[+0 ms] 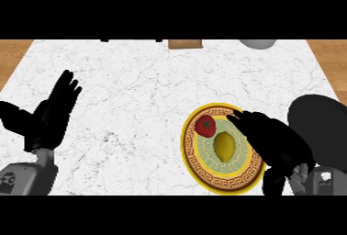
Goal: Pick the lemon from the plate and place it in the pan
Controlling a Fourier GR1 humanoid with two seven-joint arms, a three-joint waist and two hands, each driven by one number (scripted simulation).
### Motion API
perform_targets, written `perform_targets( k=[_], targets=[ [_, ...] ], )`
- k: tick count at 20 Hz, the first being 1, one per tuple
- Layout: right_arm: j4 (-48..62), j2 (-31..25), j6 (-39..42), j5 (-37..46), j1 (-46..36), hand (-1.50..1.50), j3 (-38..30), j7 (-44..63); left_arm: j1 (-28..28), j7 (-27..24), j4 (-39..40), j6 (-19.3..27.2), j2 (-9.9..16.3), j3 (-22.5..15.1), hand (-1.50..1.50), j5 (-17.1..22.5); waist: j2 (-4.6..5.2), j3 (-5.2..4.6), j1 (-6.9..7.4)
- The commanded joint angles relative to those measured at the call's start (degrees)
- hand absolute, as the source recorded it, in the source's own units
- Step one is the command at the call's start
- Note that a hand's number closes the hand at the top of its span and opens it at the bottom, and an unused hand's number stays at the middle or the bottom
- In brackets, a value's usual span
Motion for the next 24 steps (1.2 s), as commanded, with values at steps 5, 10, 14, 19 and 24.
perform_targets(
  k=[5, 10, 14, 19, 24],
  targets=[
    [-2.15, 8.95, 4.53, 6.98, 0.32, -1.50, 0.70, 5.17, 3.52, 0.79, -3.74, -2.25, -1.45, 2.04, 0.00, -1.12, 0.00, 0.02, 0.05],
    [4.55, 14.62, 2.97, 12.96, -0.56, -1.50, 3.46, 3.63, -0.54, 1.45, -0.79, -2.33, -2.58, 2.97, 0.00, -2.86, 0.04, 0.02, -0.03],
    [12.41, 15.49, 2.30, 15.25, -3.01, -1.50, 0.96, 0.29, -3.60, 3.84, 0.72, -3.25, -1.80, 4.30, 0.00, -3.13, 0.10, 0.03, -0.07],
    [11.66, 16.38, 3.94, 19.21, -0.96, -1.50, -0.24, 0.60, 1.53, -2.26, 0.83, -4.25, -4.80, 4.19, 0.00, -5.14, 0.03, 0.02, -0.15],
    [18.38, 19.30, -1.26, 23.70, 0.03, -1.50, 0.42, -4.56, -0.09, 3.36, -1.88, -4.88, -4.55, 5.12, 0.00, -5.01, 0.05, 0.03, -0.04]
  ],
)
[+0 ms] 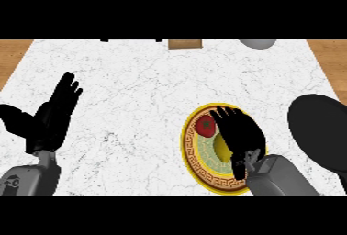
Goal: Pick the lemon from the plate and place it in the pan
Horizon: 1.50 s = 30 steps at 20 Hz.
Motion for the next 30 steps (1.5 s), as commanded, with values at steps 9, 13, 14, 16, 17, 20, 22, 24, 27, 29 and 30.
perform_targets(
  k=[9, 13, 14, 16, 17, 20, 22, 24, 27, 29, 30],
  targets=[
    [9.31, 2.74, -7.16, 8.17, 2.98, -1.50, -0.69, -9.39, -2.11, -0.06, 2.25, 0.38, -3.46, 0.32, 0.00, -4.06, 0.02, 0.01, -0.13],
    [17.47, 4.82, -9.37, 8.56, -1.65, -1.50, -4.46, -13.35, -0.70, -2.91, 4.06, -3.98, -2.04, 3.06, 0.00, -1.66, 0.09, 0.01, 0.09],
    [11.32, 5.02, -7.15, 8.94, 2.45, -1.50, -3.49, -10.87, 4.85, 2.13, -6.69, -2.95, -1.84, 1.49, 0.00, -2.51, -0.06, 0.01, 0.13],
    [21.11, 6.09, -11.56, 9.58, -1.75, -1.50, -5.57, -15.40, 0.03, 2.61, -2.71, -0.79, -4.03, 1.14, 0.00, -3.10, 0.05, 0.02, 0.19],
    [16.19, 6.28, -6.86, 10.31, -0.32, -1.50, -5.66, -13.01, 3.10, 0.54, -3.47, -4.13, -2.13, 2.75, 0.00, -2.59, -0.02, 0.01, 0.07],
    [22.47, 8.74, -8.50, 11.67, -1.56, -1.50, -4.62, -14.65, 1.30, -0.24, -0.17, -3.58, -3.30, 3.25, 0.00, -2.61, 0.03, 0.01, 0.11],
    [22.99, 10.46, -9.65, 11.87, -3.77, 1.50, -3.23, -16.52, -2.32, 5.10, -2.80, -2.63, -1.67, 4.22, 0.00, -2.00, 0.04, 0.02, 0.20],
    [22.70, 8.10, -14.59, 14.31, 0.58, 1.50, -1.56, -20.09, 2.01, -1.83, 0.66, -4.64, -2.96, 4.32, 0.00, -2.20, 0.03, 0.00, 0.07],
    [29.14, 9.64, -17.03, 13.95, -3.03, 1.50, -4.40, -23.05, -0.74, 0.43, 1.66, -3.67, -3.71, 3.58, 0.00, -3.03, 0.10, 0.01, 0.14],
    [29.31, 8.57, -19.52, 13.93, -1.79, 1.50, -5.26, -25.52, -2.70, -2.19, 5.01, -5.45, -2.35, 5.63, 0.00, -2.12, 0.14, 0.01, 0.02],
    [31.33, 8.75, -19.64, 13.90, -3.62, 1.50, -6.85, -26.24, -1.45, 3.18, -1.52, -4.23, -2.56, 4.23, 0.00, -2.39, 0.06, 0.02, 0.24]
  ],
)
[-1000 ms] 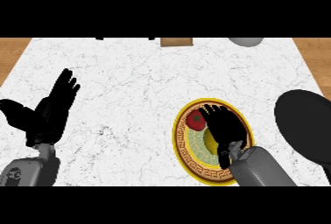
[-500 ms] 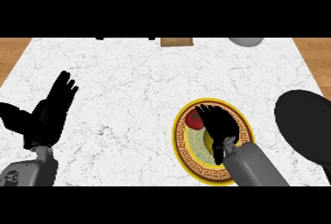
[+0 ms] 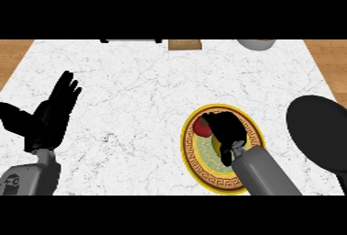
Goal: Pick the lemon from the plate and place it in the pan
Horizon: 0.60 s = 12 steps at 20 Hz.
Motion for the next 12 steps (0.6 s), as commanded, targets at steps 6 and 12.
perform_targets(
  k=[6, 12],
  targets=[
    [-6.38, 1.50, 0.10, 0.48, 4.51, 1.50, -1.51, -1.44, 0.93, -1.10, 0.69, -2.28, 0.16, 1.60, 0.00, 0.68, 0.56, 0.37, -0.19],
    [-17.56, 3.03, -6.82, 1.81, 18.74, 1.50, -3.79, 10.76, 3.52, -0.42, -2.67, -0.56, -0.31, 1.51, 0.00, 0.00, 0.22, 0.36, -0.84]
  ],
)
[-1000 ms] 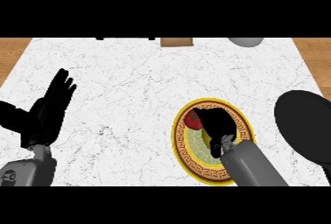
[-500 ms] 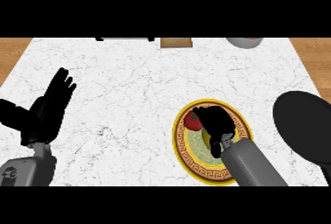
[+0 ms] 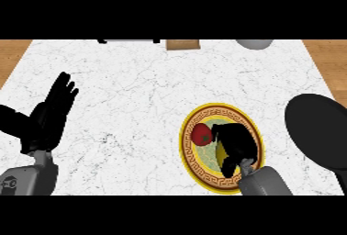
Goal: Pick the lemon from the plate and place it in the pan
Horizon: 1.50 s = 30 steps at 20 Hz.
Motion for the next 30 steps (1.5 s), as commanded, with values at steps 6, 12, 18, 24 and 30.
perform_targets(
  k=[6, 12, 18, 24, 30],
  targets=[
    [-24.91, -4.59, -6.56, 10.50, 9.32, 1.50, 2.33, 9.90, -1.09, 3.40, -2.15, 1.16, -0.35, -0.13, 0.00, 0.04, -0.07, 0.19, -0.66],
    [-45.41, -9.27, 0.86, 14.68, 8.98, 1.50, 1.63, 13.26, 0.49, 0.49, -1.11, 2.32, -2.44, -2.07, 0.00, -2.47, 0.18, 0.18, -0.59],
    [-52.94, -6.33, 9.67, 13.34, 8.20, 1.50, -1.32, 16.34, 1.31, 0.55, -2.32, 1.83, -2.97, -2.29, 0.00, -2.65, 0.48, 0.22, 0.45],
    [-46.54, -8.24, 2.78, 5.07, 4.42, 1.50, -19.06, 11.63, 1.93, 1.41, -4.35, 0.37, -1.15, -0.91, 0.00, -1.82, 0.55, 0.26, 0.74],
    [-37.13, -11.91, -5.92, -2.80, 6.48, 1.50, -31.76, 1.78, 2.77, 0.61, -3.45, -1.88, -0.86, 0.04, 0.00, -0.15, 0.54, 0.26, 0.63]
  ],
)
